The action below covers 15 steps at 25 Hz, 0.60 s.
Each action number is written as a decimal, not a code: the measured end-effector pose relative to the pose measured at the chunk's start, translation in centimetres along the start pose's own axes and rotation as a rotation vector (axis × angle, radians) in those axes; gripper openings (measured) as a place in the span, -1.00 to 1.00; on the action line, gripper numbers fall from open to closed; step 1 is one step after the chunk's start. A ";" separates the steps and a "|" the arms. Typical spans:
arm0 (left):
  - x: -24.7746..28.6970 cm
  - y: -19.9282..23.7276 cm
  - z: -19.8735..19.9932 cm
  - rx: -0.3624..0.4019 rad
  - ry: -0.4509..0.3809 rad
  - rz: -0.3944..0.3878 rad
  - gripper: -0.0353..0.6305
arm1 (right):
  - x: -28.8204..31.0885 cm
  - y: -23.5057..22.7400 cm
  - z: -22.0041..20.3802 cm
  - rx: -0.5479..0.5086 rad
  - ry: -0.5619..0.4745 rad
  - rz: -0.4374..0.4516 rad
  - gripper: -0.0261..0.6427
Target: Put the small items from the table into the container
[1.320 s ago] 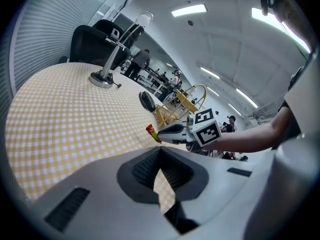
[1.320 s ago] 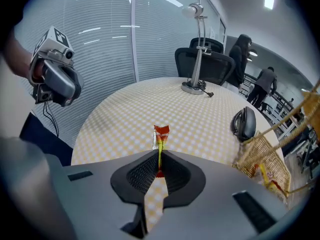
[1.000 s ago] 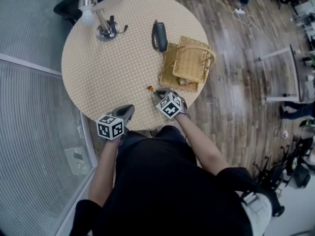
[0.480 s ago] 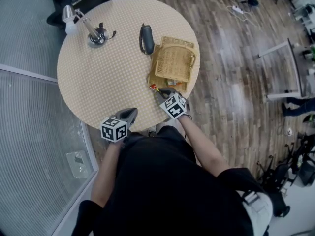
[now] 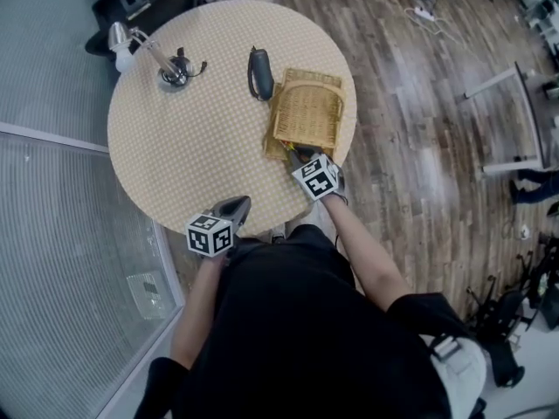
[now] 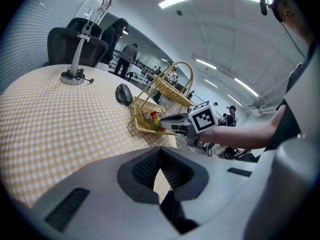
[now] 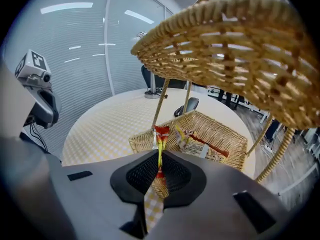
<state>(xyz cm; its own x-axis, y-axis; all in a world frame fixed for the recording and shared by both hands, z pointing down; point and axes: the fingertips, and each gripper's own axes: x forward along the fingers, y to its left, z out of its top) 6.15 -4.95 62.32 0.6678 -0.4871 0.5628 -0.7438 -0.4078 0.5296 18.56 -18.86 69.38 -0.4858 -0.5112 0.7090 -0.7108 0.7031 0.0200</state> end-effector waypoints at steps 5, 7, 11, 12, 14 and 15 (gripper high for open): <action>-0.4 0.0 0.3 -0.002 -0.006 0.000 -0.88 | 0.9 -0.3 0.0 0.023 0.034 -0.008 -0.79; -0.4 0.0 0.5 -0.005 -0.013 -0.002 -0.88 | 1.2 0.1 -0.1 0.038 0.040 0.011 -0.79; -0.4 -0.1 0.6 -0.005 -0.023 -0.008 -0.88 | 1.2 0.3 0.2 0.046 0.011 0.005 -0.58; -0.4 -0.1 0.7 -0.005 -0.024 -0.009 -0.88 | 1.2 0.4 0.4 0.049 0.005 0.007 -0.43; -0.5 -0.2 0.7 -0.004 -0.026 -0.012 -0.88 | 1.0 0.5 0.6 0.042 -0.001 0.004 -0.41; -0.5 -0.2 0.8 -0.003 -0.029 -0.013 -0.88 | 0.9 0.5 0.6 0.035 -0.003 -0.002 -0.41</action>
<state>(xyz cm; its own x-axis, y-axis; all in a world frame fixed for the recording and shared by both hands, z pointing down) 5.90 -5.20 61.42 0.6761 -0.5039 0.5375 -0.7351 -0.4115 0.5388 17.48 -19.28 69.63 -0.4861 -0.5137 0.7070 -0.7287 0.6849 -0.0034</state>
